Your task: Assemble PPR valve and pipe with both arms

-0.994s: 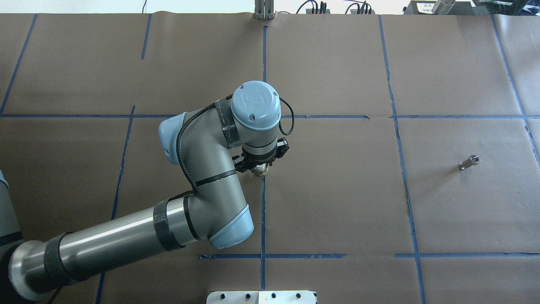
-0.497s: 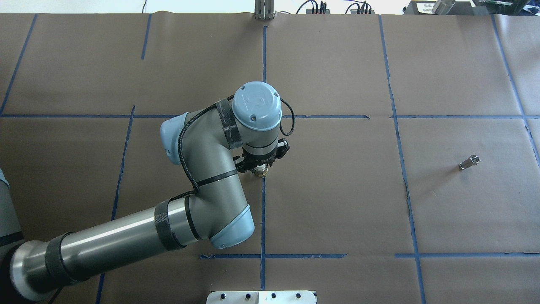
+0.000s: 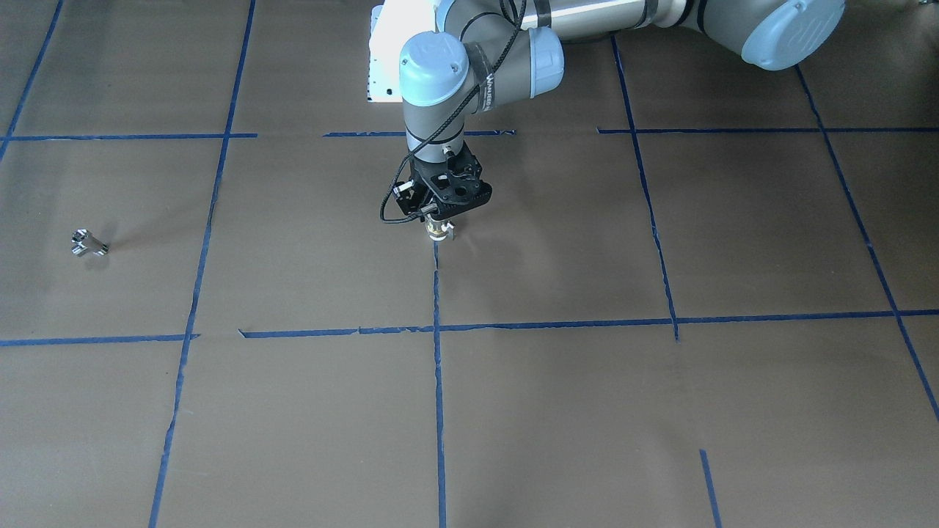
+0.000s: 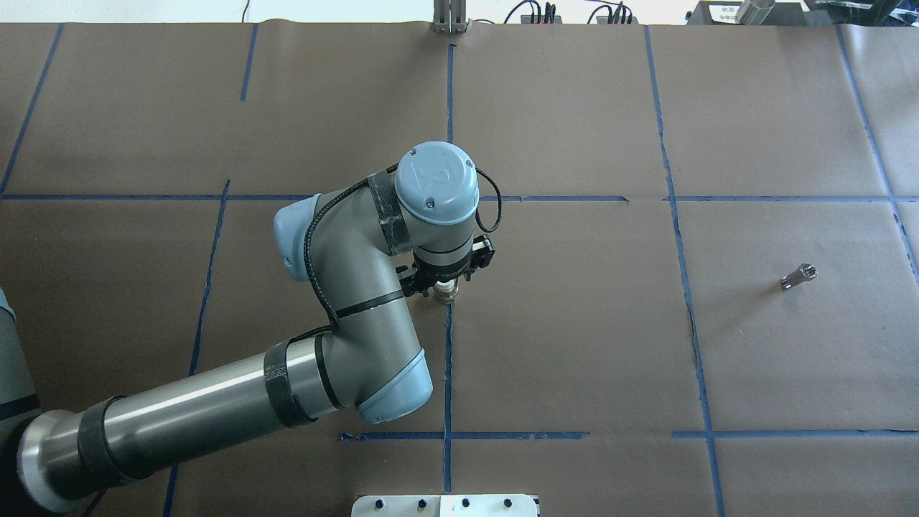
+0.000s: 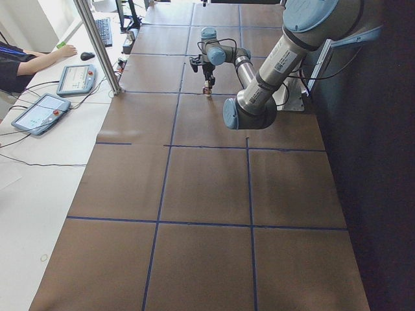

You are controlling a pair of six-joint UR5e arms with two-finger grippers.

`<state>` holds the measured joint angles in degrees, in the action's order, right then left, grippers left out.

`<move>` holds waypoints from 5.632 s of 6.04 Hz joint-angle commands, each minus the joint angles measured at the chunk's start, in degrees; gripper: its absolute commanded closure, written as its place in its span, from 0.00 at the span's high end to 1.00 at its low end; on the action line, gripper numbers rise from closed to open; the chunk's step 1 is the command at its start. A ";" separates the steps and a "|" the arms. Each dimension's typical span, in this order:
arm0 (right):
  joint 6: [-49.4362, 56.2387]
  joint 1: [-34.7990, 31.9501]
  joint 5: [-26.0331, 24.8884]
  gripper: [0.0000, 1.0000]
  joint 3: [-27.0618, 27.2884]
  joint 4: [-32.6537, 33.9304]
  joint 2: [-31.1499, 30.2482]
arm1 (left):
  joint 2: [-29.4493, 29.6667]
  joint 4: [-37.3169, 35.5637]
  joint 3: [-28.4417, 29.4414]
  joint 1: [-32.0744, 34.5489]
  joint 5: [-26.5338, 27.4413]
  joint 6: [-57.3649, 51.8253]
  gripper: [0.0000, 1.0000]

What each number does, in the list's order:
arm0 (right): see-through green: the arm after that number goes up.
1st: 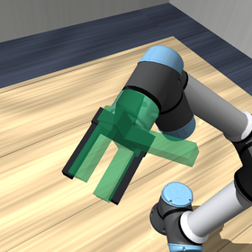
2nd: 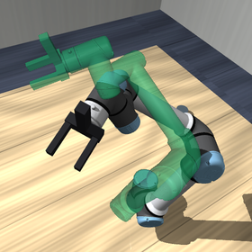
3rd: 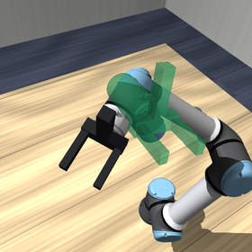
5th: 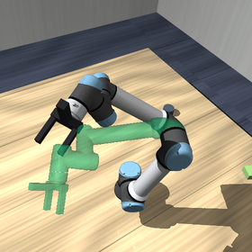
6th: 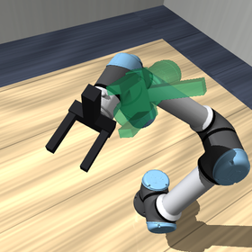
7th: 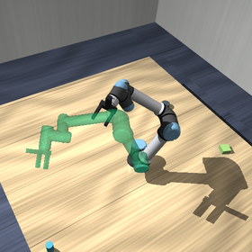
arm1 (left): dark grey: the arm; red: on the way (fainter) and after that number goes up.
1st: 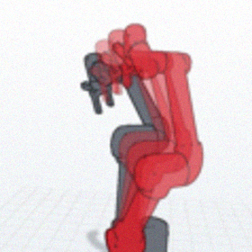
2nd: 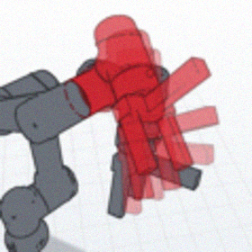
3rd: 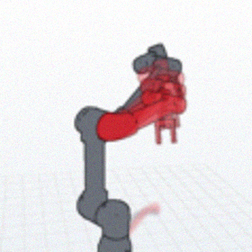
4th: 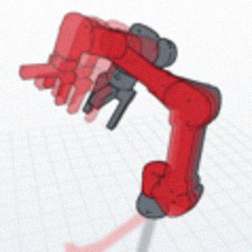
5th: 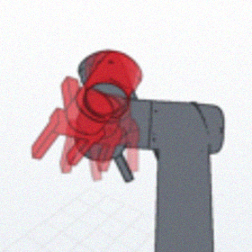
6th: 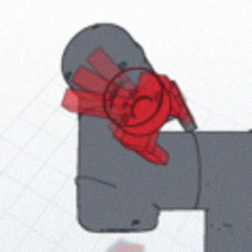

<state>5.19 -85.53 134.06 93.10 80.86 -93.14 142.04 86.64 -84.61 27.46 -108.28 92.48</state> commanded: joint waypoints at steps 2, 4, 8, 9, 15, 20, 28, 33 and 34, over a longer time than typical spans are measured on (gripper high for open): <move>0.09 0.18 -0.02 1.00 -0.12 0.00 0.07 | -0.10 -0.24 -1.52 0.40 -0.35 -6.50 1.00; 0.00 0.10 -0.11 1.00 -0.20 0.09 0.33 | -7.94 -1.29 -11.12 1.81 -0.61 -16.23 1.00; -0.09 0.18 -0.11 1.00 -0.20 0.18 0.42 | -33.52 -3.24 -25.43 20.81 -10.17 -55.54 1.00; -1.22 0.27 -0.02 1.00 -0.12 0.26 0.85 | -39.67 -3.06 -24.91 29.23 -14.37 -69.14 1.00; -24.44 10.68 1.74 1.00 7.23 -0.08 4.03 | -61.97 -3.05 -16.65 64.03 -28.56 -106.19 1.00; -45.44 28.11 -10.38 1.00 7.71 -23.19 -3.88 | -61.71 -2.97 -16.73 64.04 -28.65 -104.53 1.00; -45.53 31.56 -12.15 0.86 6.04 -23.20 -3.10 | -61.71 -2.97 -16.29 64.04 -28.65 -104.17 1.00; -45.09 31.65 -12.07 0.09 6.12 -23.20 -3.71 | -61.01 -2.97 -16.29 63.95 -28.65 -101.80 1.00; -45.44 31.47 -11.80 0.00 6.99 -22.94 -3.19 | -61.01 -2.97 -16.29 63.95 -28.65 -101.71 1.00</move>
<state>-39.98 -53.92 122.06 99.46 57.73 -96.72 81.02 83.67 -100.90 91.43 -136.93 -9.33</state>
